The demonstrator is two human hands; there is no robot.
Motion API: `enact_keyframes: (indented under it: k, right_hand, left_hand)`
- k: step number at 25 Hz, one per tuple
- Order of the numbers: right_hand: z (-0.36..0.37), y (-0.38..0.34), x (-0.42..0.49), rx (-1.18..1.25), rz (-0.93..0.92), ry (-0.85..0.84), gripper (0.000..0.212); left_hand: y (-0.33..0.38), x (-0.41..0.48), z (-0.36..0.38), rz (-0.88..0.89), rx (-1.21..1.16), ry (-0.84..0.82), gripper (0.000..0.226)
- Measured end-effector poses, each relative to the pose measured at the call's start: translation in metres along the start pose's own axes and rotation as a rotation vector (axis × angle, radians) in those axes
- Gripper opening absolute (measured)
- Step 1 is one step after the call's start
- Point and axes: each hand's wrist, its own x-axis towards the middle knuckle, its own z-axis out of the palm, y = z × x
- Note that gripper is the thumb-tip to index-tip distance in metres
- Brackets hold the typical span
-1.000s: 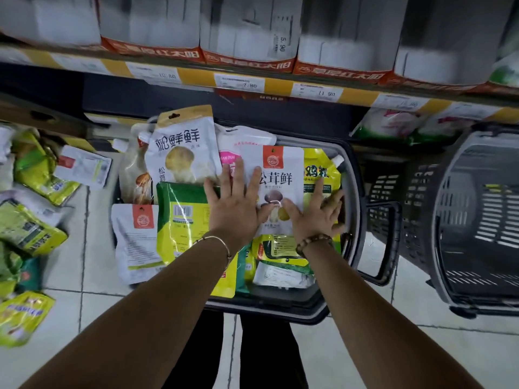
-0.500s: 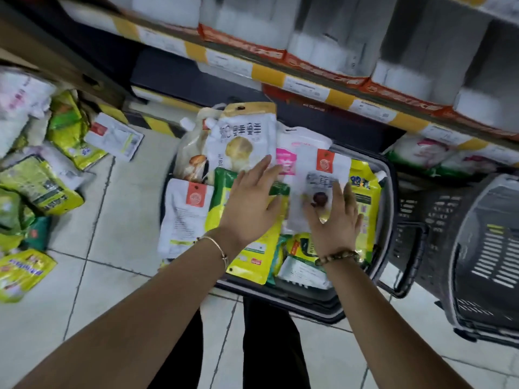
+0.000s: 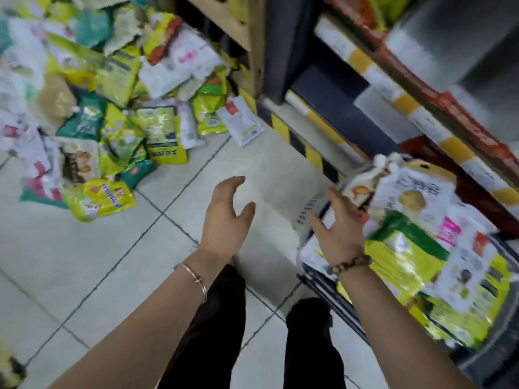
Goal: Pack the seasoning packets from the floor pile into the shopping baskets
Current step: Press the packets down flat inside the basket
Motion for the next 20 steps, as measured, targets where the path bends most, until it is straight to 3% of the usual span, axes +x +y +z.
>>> enact_keyframes:
  k: [8, 14, 20]
  right_hand:
    - [0.114, -0.134, 0.036, -0.106, -0.040, -0.223, 0.050]
    - [0.169, -0.192, 0.084, -0.158, -0.041, -0.294, 0.048]
    - [0.230, -0.226, 0.152, -0.086, 0.083, -0.374, 0.047]
  left_hand:
    - [-0.098, 0.037, -0.158, -0.201, 0.004, 0.178, 0.046]
    - [-0.129, 0.078, -0.207, -0.292, 0.024, 0.204, 0.050]
    - [-0.150, 0.155, -0.241, -0.380, 0.050, 0.152, 0.052]
